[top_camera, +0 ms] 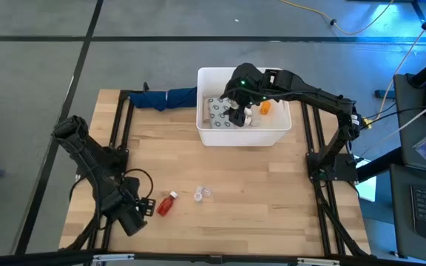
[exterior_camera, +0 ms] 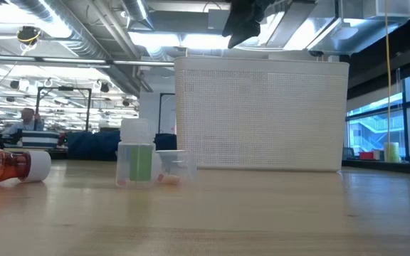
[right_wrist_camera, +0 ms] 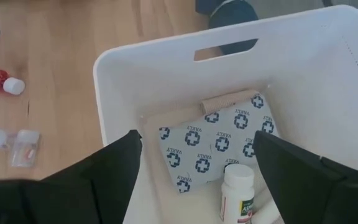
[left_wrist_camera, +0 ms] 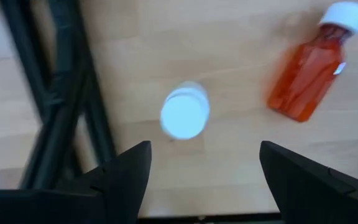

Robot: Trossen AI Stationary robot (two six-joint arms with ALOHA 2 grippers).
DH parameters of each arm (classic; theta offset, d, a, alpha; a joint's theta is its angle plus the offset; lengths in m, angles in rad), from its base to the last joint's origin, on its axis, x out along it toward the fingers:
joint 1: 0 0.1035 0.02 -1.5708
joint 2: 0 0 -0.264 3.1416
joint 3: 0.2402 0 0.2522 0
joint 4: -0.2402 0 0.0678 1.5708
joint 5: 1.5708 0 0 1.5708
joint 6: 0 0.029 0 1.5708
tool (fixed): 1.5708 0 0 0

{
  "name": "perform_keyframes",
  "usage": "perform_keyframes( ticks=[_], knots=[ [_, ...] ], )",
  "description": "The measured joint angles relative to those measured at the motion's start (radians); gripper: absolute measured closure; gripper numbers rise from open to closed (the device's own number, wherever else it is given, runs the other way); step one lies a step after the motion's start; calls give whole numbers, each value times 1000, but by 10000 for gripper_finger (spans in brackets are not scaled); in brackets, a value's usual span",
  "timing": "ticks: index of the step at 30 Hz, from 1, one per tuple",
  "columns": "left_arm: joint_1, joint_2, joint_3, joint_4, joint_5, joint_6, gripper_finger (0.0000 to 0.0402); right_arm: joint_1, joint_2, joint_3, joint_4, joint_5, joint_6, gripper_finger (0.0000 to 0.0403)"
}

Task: Pick & place medical supplies in basket/bin
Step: Put the white pill bottle into the white bin

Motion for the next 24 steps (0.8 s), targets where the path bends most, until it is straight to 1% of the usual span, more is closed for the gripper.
perform_keyframes(
  ticks=[3,6,15,19,24],
  knots=[
    [0,-26,-53,58,-38,0,111,0,0,0,2,0,0,93],
    [0,-33,-106,107,-17,-1,111,0,0,0,2,0,0,93],
    [0,-34,-228,253,-14,-1,111,0,0,0,1,0,4,93],
    [0,-40,-258,276,18,3,109,0,0,0,1,0,4,93],
    [0,-37,-267,277,24,7,111,0,0,0,0,0,5,93]
  ],
)
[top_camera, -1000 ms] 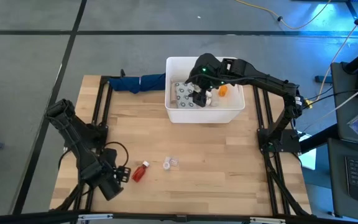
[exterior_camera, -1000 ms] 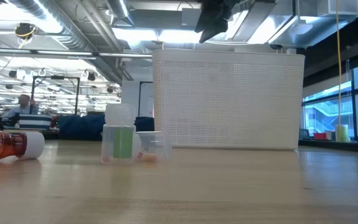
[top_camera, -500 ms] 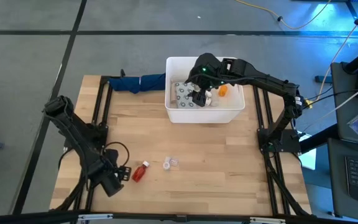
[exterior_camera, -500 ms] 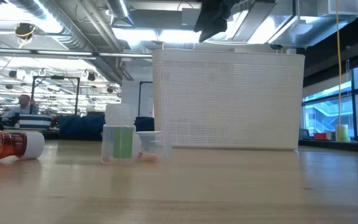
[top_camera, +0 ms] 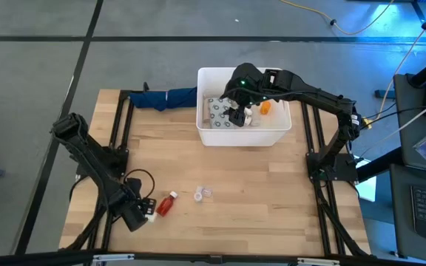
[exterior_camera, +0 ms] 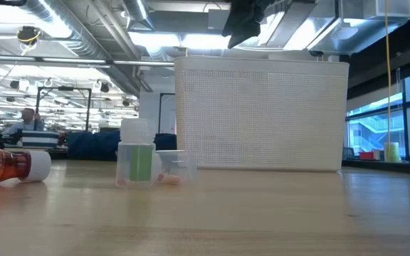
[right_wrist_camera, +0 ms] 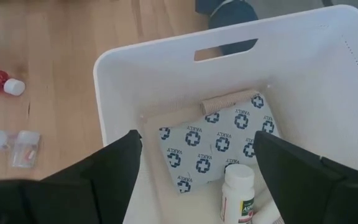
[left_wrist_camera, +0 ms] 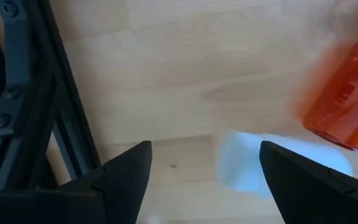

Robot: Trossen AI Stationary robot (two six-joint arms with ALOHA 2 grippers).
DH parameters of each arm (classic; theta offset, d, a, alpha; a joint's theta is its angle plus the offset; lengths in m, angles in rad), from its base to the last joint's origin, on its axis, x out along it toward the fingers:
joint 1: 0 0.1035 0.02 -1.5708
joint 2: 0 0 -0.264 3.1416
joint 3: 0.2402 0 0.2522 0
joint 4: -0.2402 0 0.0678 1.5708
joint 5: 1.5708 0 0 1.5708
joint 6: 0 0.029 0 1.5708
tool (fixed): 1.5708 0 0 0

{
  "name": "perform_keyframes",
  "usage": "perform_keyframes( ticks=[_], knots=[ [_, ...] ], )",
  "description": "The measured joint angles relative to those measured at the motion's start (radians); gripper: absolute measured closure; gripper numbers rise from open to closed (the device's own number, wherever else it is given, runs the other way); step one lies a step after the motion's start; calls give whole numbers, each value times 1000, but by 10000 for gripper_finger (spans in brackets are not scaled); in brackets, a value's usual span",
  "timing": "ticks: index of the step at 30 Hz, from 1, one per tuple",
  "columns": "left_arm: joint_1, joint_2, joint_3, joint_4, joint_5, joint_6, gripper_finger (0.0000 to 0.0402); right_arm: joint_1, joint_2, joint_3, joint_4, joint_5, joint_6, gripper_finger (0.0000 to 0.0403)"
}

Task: Pick & place medical supplies in basket/bin
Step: Put the white pill bottle into the white bin

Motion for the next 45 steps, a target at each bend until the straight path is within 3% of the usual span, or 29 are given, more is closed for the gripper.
perform_keyframes(
  ticks=[5,10,15,25,29,35,39,45],
  knots=[
    [0,3,0,10,-7,0,110,0,0,0,1,0,0,93],
    [0,4,0,57,-82,2,111,0,0,0,1,0,0,93],
    [0,4,0,112,-136,124,110,0,0,0,2,0,-1,93],
    [0,4,0,144,-143,224,110,0,0,0,2,0,-4,93],
    [0,4,0,171,-172,430,112,0,0,0,2,0,-4,93],
    [0,4,1,285,-259,950,114,0,0,0,2,0,2,93],
    [0,4,1,288,-249,1256,114,0,0,0,2,0,36,93],
    [0,24,1,298,-174,1462,114,0,0,0,2,0,57,93]
  ],
)
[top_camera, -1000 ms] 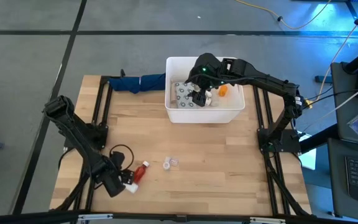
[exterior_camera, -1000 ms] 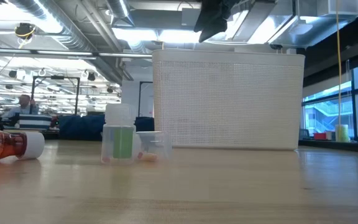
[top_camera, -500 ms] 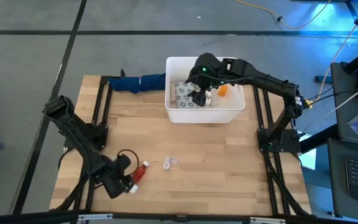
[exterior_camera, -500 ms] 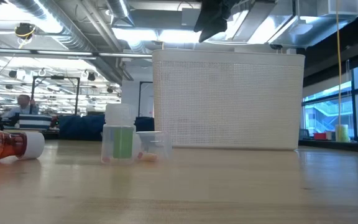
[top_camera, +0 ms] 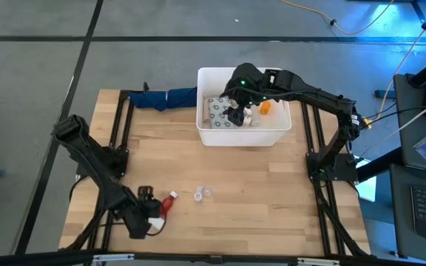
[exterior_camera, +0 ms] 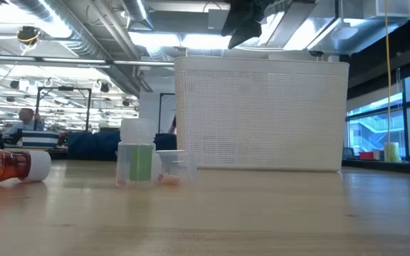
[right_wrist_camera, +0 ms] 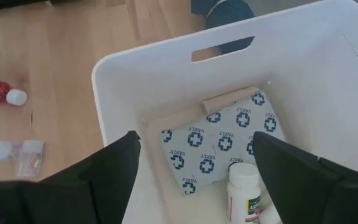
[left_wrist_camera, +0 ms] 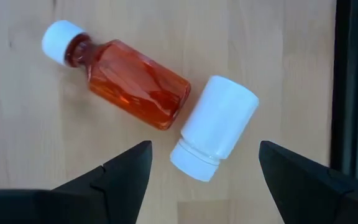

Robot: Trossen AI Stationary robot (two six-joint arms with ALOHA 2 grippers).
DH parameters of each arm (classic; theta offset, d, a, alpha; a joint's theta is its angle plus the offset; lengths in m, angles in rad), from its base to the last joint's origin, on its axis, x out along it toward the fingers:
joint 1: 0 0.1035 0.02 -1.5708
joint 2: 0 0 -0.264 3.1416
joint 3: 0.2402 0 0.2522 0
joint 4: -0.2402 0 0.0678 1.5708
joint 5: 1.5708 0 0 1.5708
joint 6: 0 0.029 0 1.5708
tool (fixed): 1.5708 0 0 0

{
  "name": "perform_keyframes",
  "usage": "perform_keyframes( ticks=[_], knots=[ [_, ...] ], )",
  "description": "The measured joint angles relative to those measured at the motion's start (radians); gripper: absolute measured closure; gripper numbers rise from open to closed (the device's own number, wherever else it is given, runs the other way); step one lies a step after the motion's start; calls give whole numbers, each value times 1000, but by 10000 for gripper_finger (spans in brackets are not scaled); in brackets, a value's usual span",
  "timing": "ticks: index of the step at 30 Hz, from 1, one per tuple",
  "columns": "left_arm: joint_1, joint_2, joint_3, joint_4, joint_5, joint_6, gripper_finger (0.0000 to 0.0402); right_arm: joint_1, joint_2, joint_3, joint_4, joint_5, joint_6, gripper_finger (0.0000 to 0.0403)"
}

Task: Pick & place medical supplies in basket/bin
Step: Put the white pill bottle into the white bin

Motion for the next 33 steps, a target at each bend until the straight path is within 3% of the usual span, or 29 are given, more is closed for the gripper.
perform_keyframes(
  ticks=[10,20,28,33],
  knots=[
    [8,106,0,96,34,134,130,0,0,0,0,0,48,93],
    [8,207,0,106,77,137,166,0,0,0,0,0,51,93],
    [13,210,0,105,73,137,226,0,0,0,23,0,79,93],
    [17,152,0,64,50,93,227,6,2,31,80,0,88,93]
  ],
)
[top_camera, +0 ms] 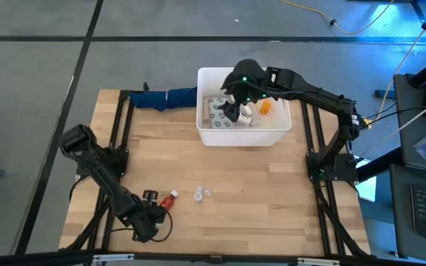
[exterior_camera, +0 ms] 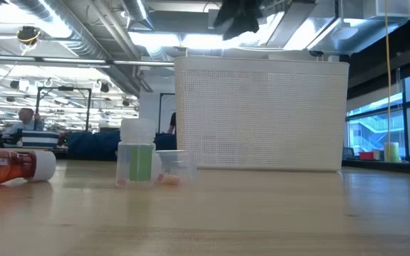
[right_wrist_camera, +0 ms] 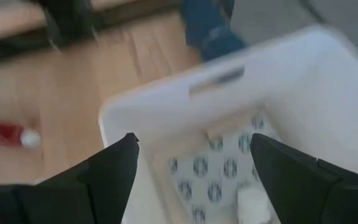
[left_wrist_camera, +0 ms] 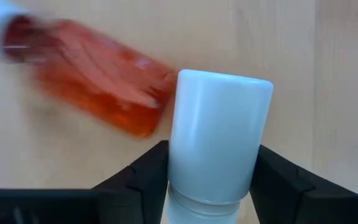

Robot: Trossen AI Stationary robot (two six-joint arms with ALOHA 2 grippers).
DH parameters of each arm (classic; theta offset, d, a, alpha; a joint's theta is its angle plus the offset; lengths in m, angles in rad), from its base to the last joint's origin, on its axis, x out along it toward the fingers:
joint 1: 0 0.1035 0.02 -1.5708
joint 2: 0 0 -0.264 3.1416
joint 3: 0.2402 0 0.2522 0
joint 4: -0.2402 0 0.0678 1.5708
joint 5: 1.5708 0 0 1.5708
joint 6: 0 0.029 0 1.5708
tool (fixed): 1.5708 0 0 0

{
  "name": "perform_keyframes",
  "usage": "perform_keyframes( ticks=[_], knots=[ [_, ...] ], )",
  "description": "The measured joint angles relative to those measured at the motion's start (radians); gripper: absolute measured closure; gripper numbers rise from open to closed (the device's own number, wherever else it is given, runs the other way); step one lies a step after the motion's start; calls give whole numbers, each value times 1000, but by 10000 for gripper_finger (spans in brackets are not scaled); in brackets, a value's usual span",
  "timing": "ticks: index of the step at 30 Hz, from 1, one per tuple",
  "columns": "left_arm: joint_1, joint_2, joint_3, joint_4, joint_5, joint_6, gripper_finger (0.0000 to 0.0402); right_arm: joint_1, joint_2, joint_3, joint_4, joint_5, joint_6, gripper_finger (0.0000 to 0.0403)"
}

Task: Pick & place medical supplies in basket/bin
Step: Put the white pill bottle into the white bin

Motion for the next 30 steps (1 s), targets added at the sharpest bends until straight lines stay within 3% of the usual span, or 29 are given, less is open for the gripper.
perform_keyframes(
  ticks=[6,12,15,18,21,25,30],
  knots=[
    [32,-212,0,-147,-217,-109,226,8,0,113,110,-105,-20,93],
    [126,-482,0,-197,-647,-284,225,70,-2,196,223,-262,-138,93],
    [181,-612,0,-153,-846,-219,224,128,-2,198,289,-274,-226,93],
    [226,-721,0,12,-957,-27,223,181,-2,197,353,-232,-256,93],
    [262,-779,0,269,-946,305,223,220,7,197,426,-222,-255,93],
    [306,-783,0,637,-773,725,222,269,34,195,519,-217,-269,93],
    [365,-762,0,861,-566,935,222,317,67,196,635,-218,-282,93]
  ],
)
